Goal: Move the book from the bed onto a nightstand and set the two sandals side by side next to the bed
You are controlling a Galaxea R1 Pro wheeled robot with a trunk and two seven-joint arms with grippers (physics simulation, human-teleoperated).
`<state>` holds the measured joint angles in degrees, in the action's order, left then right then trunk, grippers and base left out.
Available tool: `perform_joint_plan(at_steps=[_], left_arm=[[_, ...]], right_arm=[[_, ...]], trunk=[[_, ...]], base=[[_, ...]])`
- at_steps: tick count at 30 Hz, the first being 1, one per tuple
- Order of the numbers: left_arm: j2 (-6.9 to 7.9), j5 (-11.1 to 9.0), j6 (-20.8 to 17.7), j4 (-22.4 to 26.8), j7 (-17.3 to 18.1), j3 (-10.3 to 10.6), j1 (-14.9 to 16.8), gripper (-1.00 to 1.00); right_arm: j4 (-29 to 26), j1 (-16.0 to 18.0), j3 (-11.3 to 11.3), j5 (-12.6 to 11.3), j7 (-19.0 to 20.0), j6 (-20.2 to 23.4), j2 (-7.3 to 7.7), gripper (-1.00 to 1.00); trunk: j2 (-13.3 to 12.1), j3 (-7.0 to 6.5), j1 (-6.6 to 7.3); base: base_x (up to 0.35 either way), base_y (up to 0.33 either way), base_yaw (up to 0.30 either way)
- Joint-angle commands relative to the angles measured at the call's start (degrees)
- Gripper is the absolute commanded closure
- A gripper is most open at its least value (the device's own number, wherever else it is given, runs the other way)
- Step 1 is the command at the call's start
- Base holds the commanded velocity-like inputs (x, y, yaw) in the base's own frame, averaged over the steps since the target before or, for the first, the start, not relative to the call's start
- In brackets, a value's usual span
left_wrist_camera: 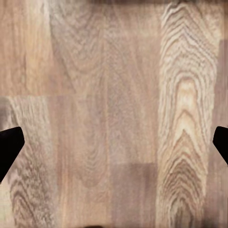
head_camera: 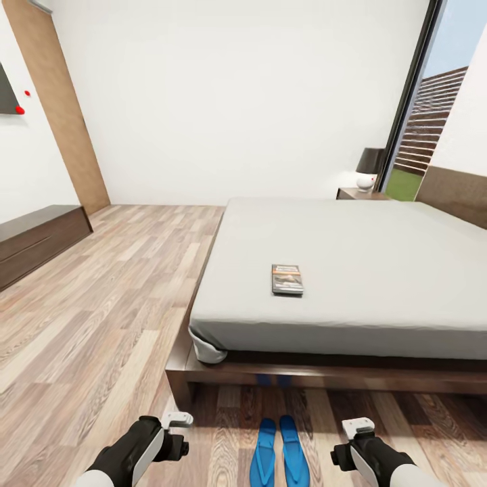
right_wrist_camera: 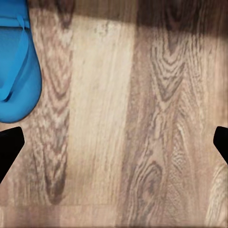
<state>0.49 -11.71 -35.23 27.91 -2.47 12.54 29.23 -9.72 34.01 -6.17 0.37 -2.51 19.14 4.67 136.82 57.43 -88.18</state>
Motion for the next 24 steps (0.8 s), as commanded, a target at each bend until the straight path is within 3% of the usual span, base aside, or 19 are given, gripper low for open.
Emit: perform_joint_plan(at_steps=[1,24], left_arm=[[0.03,-0.5,-0.1,0.1,-0.3,0.3,0.0,-1.00],[0.04,-0.4,0.8,-0.1,-0.3,0.5,0.0,-1.00]], right_arm=[[-0.1,0.0,-0.4,0.0,-0.1,0.4,0.05,-1.00],[0.0,-0.2,-0.3,0.0,-0.1,0.4,0.25,-1.00]], trunk=[[-0.4,-0.13,0.24],[-9.6,-4.26,5.29]], base=[[0.000,0.000,0.000],[0.000,0.000,0.000]])
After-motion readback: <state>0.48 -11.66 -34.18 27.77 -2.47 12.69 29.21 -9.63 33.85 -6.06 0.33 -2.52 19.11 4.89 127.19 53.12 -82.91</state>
